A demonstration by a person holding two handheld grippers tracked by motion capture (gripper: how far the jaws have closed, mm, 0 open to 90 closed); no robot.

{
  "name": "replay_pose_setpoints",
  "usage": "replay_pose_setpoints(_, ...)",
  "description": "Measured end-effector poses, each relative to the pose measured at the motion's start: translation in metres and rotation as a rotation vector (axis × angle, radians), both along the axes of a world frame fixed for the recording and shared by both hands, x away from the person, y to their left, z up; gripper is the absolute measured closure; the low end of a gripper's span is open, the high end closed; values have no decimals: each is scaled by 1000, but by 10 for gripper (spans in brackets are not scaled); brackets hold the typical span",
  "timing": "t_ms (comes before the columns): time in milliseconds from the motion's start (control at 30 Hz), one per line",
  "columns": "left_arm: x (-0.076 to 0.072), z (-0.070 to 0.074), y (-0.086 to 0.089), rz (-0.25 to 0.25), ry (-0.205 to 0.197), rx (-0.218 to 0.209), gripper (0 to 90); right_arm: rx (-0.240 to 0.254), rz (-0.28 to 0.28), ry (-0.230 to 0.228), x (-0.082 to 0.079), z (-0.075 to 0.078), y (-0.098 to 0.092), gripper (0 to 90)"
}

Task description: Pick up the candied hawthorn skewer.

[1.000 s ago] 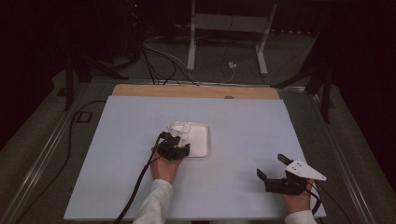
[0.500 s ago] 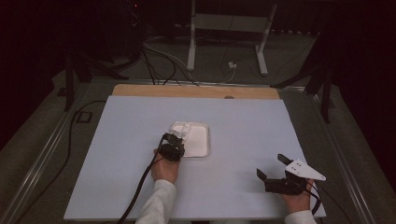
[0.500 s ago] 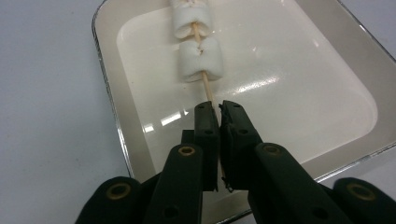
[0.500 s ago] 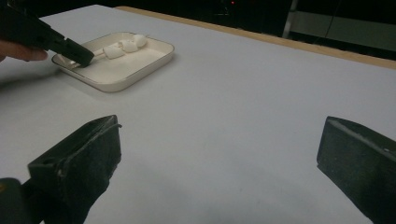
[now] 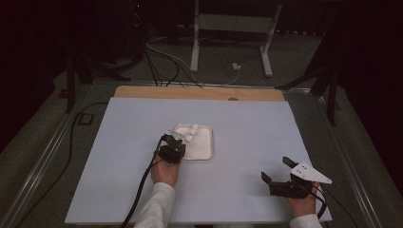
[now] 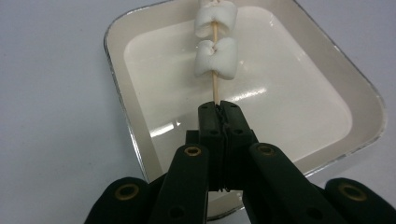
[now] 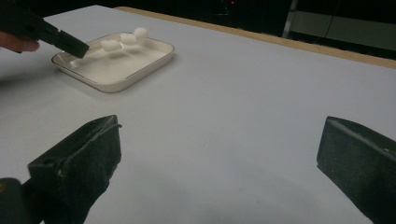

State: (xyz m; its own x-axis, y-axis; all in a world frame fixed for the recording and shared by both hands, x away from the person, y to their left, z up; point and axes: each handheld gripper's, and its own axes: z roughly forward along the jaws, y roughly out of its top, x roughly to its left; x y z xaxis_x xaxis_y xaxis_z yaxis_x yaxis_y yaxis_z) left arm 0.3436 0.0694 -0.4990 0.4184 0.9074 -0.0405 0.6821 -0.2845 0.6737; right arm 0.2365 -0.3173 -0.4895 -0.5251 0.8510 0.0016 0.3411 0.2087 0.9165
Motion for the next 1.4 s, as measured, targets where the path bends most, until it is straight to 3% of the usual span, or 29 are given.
replay_pose_setpoints(200,-9,10,4,-25,-45,-27,900,24,-6,12,0,1,1,0)
replay_pose_setpoints(300,-12,13,7,-39,-64,-37,900,0,-9,16,1,2,4,0)
replay_pose_setpoints(533,-21,22,18,-60,-109,-63,900,30,16,3,11,19,9,0)
replay_pose_setpoints(767,-29,29,27,-95,-146,-77,900,101,54,19,29,32,15,0)
replay_pose_setpoints(900,-38,31,35,-120,-181,-104,900,178,68,57,50,43,24,0)
replay_pose_setpoints(1067,-49,30,44,-119,-205,-135,900,141,97,85,69,56,42,0)
replay_pose_setpoints(1167,-55,30,49,-130,-223,-140,900,147,126,95,79,63,53,0)
replay_pose_setpoints(1400,-61,35,57,-134,-260,-176,900,224,158,131,103,75,75,0)
